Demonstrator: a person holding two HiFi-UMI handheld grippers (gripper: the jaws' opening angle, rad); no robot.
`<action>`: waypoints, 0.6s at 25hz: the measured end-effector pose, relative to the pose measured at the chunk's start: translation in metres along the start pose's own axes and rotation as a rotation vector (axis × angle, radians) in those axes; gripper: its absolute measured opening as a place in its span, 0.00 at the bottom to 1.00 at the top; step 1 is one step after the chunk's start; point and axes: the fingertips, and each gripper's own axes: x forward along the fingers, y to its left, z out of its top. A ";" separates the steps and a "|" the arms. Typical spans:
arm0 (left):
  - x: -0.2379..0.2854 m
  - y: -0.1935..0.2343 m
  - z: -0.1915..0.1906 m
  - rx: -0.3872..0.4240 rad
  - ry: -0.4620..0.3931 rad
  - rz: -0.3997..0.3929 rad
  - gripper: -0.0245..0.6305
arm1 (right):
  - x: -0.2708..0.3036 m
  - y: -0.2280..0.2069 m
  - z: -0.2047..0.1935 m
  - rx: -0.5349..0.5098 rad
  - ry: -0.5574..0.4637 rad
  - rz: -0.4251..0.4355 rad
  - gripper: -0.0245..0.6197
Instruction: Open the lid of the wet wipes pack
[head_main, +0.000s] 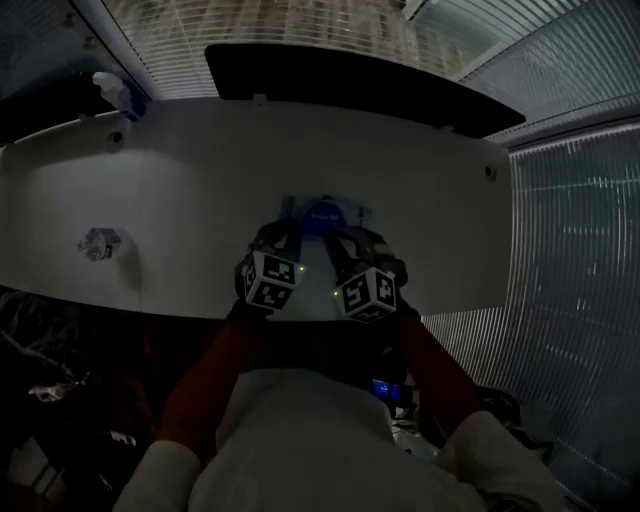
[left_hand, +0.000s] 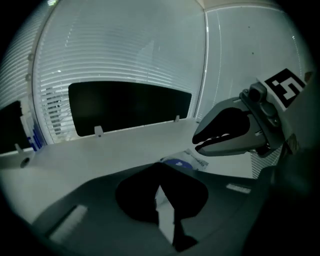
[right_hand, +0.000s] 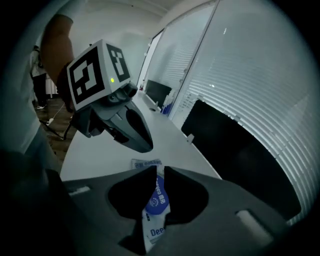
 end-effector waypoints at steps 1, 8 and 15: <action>0.009 0.001 -0.009 0.003 0.029 0.002 0.04 | 0.009 0.004 -0.007 -0.016 0.020 0.024 0.12; 0.043 0.016 -0.058 -0.069 0.187 0.072 0.04 | 0.053 0.036 -0.040 -0.102 0.124 0.179 0.16; 0.060 0.018 -0.079 -0.039 0.274 0.089 0.04 | 0.080 0.052 -0.058 -0.157 0.188 0.229 0.19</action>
